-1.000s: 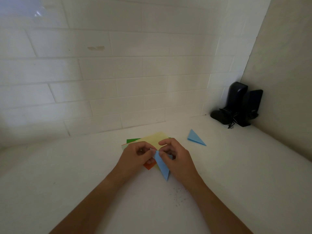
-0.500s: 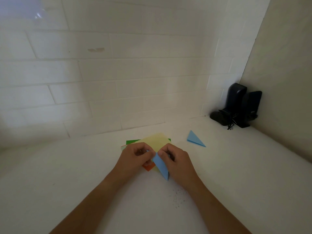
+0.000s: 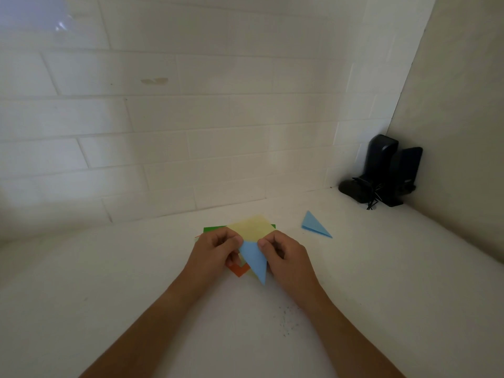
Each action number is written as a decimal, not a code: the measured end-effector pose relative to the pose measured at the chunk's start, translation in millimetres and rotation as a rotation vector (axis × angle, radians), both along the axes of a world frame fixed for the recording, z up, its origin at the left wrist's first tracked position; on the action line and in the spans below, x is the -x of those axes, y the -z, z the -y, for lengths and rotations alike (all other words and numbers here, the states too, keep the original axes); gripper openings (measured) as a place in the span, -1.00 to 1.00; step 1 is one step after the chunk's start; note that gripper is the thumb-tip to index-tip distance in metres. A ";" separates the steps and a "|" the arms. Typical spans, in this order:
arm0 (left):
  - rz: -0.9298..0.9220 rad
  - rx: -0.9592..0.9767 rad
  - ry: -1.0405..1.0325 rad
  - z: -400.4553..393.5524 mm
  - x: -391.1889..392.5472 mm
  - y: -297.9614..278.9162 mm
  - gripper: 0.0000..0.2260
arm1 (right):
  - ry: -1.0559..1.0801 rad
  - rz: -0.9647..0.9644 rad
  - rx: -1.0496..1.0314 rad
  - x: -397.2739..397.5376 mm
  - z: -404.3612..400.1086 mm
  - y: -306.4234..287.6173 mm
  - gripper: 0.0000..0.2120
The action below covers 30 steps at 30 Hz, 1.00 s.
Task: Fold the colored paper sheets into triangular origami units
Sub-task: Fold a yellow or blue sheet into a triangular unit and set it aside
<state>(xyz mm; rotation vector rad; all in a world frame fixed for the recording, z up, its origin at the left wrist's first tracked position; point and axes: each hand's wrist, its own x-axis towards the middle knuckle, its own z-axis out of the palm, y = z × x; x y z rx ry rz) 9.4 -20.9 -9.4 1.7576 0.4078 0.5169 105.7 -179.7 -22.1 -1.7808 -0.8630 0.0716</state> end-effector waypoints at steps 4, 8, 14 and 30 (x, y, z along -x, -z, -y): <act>0.023 -0.038 -0.023 0.5 1.1 0.2 -0.85 | 0.018 -0.034 0.018 1.5 0.5 -1.7 -0.66; 0.072 -0.005 0.023 1.4 3.4 -2.5 -0.67 | 0.038 -0.051 0.038 0.3 -0.1 -1.9 -0.68; 0.113 -0.065 0.096 6.9 7.2 -7.5 -0.78 | -0.019 -0.012 0.073 0.5 -0.9 -2.3 -0.66; 0.007 -0.070 -0.096 -1.1 0.1 1.0 -0.85 | -0.031 -0.274 -0.087 3.2 3.6 -10.0 -0.65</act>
